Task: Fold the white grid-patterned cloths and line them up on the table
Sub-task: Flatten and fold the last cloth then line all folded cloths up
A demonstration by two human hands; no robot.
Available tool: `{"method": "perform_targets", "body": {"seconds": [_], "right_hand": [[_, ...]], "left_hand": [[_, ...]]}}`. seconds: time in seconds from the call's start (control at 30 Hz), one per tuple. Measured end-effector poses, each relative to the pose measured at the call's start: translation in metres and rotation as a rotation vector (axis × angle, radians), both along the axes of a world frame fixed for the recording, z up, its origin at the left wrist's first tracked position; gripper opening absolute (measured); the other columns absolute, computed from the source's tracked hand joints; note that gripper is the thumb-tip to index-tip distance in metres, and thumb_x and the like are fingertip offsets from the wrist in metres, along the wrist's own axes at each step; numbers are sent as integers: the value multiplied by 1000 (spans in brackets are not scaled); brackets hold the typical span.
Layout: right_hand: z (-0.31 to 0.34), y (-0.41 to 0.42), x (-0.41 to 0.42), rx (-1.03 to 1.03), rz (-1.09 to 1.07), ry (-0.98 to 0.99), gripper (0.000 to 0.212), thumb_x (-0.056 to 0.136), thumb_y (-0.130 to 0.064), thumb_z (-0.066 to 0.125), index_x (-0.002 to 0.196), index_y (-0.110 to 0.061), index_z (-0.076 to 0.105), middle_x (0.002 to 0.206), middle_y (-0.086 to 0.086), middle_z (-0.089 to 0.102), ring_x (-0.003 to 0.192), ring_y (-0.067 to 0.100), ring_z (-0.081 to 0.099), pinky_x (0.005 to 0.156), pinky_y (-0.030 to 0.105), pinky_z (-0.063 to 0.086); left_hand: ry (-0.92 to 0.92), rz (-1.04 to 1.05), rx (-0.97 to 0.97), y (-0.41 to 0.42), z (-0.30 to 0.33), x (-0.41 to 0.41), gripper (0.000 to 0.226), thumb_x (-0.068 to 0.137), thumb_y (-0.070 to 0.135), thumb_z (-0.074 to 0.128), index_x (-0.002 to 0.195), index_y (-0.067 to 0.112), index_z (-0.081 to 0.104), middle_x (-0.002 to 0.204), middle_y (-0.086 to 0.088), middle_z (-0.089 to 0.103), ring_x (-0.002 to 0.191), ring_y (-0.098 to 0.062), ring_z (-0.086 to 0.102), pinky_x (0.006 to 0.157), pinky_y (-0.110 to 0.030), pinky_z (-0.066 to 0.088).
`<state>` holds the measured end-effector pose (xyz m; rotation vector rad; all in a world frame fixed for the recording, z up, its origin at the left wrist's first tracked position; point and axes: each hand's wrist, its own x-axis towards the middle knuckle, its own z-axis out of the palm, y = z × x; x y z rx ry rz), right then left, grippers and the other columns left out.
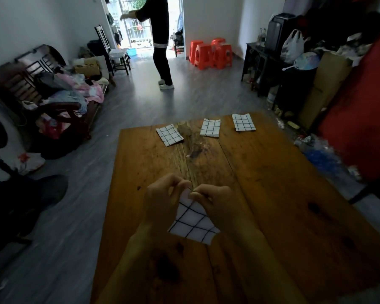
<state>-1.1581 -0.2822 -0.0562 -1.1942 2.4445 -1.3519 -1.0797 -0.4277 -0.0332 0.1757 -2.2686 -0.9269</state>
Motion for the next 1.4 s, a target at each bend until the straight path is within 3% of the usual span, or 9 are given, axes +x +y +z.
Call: {"method": "perform_targets", "body": {"seconds": [0.13,0.37,0.53,0.7,0.87,1.03,1.17,1.27,1.4], "right_hand": [[-9,9,2,50,-9,-31,21,94,-35,56,93,-19,69,62,-13,53,59,3,53,48,15,34],[-19,2,-2,-13,-70,-32,29,91,-48,51,85,-24,67,64,-7,60,56,9,54,48,22,40],[-26,12,-4,-19,-90,-12,35,89,-53,47,87,-25,68,66,-7,61,57,11,54,48,16,36],[-32,11,-4,-15,-71,-30,39,87,-60,44,89,-30,67,68,-8,63,59,9,57,50,28,46],[-42,17,-11,7,-97,-91,14,91,-34,59,87,-26,70,68,-17,60,66,1,59,52,10,39],[-55,34,-25,329,-197,-180,17,94,-34,56,78,-38,59,72,-13,62,67,4,59,56,15,46],[-46,15,-25,169,-236,-185,11,93,-30,58,100,-28,66,97,-12,67,84,5,63,72,18,53],[-31,-18,-15,60,-109,-104,34,91,-30,62,123,-20,62,116,-11,62,106,4,58,88,23,50],[-31,-33,-9,35,-21,-77,23,94,-23,59,114,-16,68,106,-1,70,93,9,61,79,25,52]], "left_hand": [[20,72,45,-17,10,5,30,84,38,52,76,11,63,63,18,52,64,4,56,55,-6,40],[-74,79,158,-27,13,2,36,85,43,48,82,10,61,71,-1,60,68,-12,56,59,-16,45],[-206,-47,146,-29,11,3,14,83,27,64,92,17,65,83,15,63,80,8,60,63,-6,46],[-143,-1,146,-35,-3,-1,6,86,12,65,83,7,67,76,2,65,77,-9,61,64,-11,48],[-77,61,157,-52,-6,-5,5,86,12,64,82,10,65,75,2,64,75,-13,59,62,-12,47],[-85,124,77,-76,-3,2,12,88,17,62,81,26,61,74,14,62,73,-1,59,61,-6,44],[-165,-13,-86,-69,-15,-4,8,87,11,64,84,19,64,74,11,62,72,-3,61,63,-15,50],[-205,-109,-92,-55,-31,-13,12,87,17,64,85,28,62,75,11,64,66,-3,61,57,-30,52],[-167,-147,-34,-42,-30,-14,13,85,12,69,83,24,66,74,17,62,68,-1,61,58,-19,49]]}}
